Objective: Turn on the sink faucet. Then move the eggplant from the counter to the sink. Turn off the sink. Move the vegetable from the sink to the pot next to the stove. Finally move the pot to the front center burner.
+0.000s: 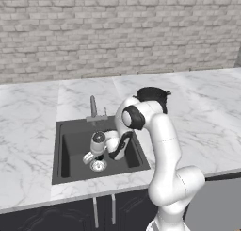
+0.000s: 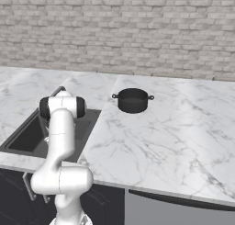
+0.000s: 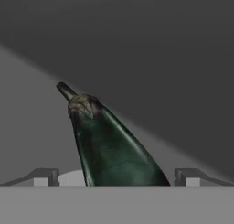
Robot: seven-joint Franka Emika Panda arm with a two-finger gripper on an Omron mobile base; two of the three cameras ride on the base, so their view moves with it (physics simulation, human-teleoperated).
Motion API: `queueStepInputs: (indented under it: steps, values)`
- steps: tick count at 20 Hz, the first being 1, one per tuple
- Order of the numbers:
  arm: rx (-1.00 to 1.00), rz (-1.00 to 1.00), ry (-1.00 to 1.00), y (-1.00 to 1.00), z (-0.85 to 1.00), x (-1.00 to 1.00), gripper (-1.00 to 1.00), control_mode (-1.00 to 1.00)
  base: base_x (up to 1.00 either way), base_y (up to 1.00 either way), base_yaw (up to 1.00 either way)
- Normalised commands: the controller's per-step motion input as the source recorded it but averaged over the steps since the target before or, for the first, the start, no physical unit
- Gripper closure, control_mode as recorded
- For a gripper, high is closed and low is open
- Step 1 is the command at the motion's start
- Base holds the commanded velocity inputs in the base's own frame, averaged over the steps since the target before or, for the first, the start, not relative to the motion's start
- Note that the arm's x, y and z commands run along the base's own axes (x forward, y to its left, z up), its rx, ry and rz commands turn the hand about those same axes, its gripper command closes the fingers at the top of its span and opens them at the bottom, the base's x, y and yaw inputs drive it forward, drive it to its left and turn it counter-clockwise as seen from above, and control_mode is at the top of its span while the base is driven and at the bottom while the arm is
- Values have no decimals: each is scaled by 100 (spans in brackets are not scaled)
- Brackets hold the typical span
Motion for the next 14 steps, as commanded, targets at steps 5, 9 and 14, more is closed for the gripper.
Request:
queueStepInputs:
  steps: [5,9,14]
  values:
    - [0,0,0,0,-27,21,-100,-100,0,0,0]
    - [0,0,0,2,-32,20,-100,-100,0,0,0]
    - [-1,0,0,9,-38,11,100,-100,0,0,0]
